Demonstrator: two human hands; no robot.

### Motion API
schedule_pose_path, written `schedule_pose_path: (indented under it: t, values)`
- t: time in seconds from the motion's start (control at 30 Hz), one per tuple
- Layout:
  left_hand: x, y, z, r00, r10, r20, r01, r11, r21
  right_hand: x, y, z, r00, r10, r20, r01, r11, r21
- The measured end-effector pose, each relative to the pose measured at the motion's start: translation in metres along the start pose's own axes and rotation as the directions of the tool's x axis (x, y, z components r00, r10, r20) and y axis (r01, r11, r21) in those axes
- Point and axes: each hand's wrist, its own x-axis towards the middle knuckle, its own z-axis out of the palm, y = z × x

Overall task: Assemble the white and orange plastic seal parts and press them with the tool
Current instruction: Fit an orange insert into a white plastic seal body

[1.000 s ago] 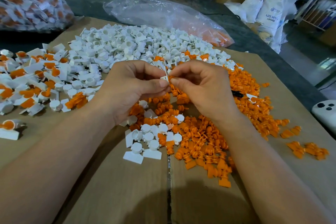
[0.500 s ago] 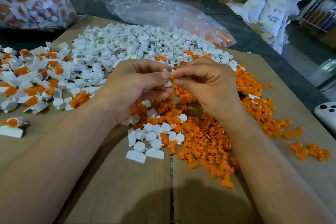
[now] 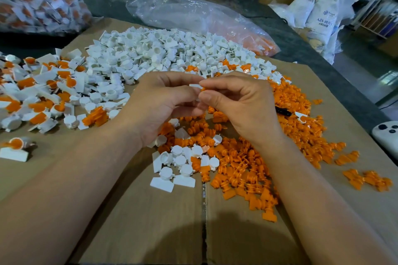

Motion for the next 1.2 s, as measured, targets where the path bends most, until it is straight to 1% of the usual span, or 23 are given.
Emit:
schedule_pose_path:
  t: [0.07,0.13,0.3,0.4,0.57,0.7,0.9,1.0,1.2]
  values:
    - [-0.0001,-0.0002,0.0007,1.0,-0.008,0.009,0.008,1.0,0.006,-0.0002,0.0008,0.002,1.0,-0.031,-0.008,0.03,0.998,-0.048]
    - [0.0005,-0.0008,0.001,1.0,0.005,-0.001,-0.005,1.0,-0.003,-0.0004,0.001,0.0023,0.999,-0.039,0.002,0.039,0.997,-0.062]
    - [0.0015,-0.003,0.0009,0.992,0.106,-0.076,-0.101,0.993,0.061,-0.0001,0.0005,0.0032,0.999,0.03,0.017,-0.03,1.0,0.001]
    - [0.0011,-0.0026,0.0009,0.986,0.137,-0.092,-0.126,0.986,0.111,0.0,0.0002,0.003,1.0,0.019,0.005,-0.019,1.0,-0.008]
    - [0.0022,-0.0004,0.0005,0.989,0.105,-0.107,-0.109,0.994,-0.034,-0.0004,-0.0004,0.0023,1.0,-0.01,0.007,0.01,1.0,-0.016]
    - [0.0027,-0.0015,0.0001,0.988,0.096,-0.118,-0.1,0.995,-0.024,-0.0003,-0.0001,0.0023,1.0,-0.013,0.014,0.013,1.0,-0.021]
    - [0.0029,-0.0019,-0.001,0.993,0.08,-0.089,-0.085,0.995,-0.047,-0.0007,-0.0004,0.0023,0.999,-0.033,0.02,0.033,0.999,-0.024]
    - [0.0029,-0.0013,-0.0014,0.994,0.073,-0.076,-0.076,0.996,-0.041,-0.001,0.0002,0.0031,1.0,-0.01,0.019,0.01,1.0,-0.016]
    - [0.0015,0.0,-0.0043,0.995,0.078,-0.061,-0.074,0.995,0.069,-0.0004,0.0018,0.0022,1.0,-0.029,-0.001,0.029,1.0,-0.008]
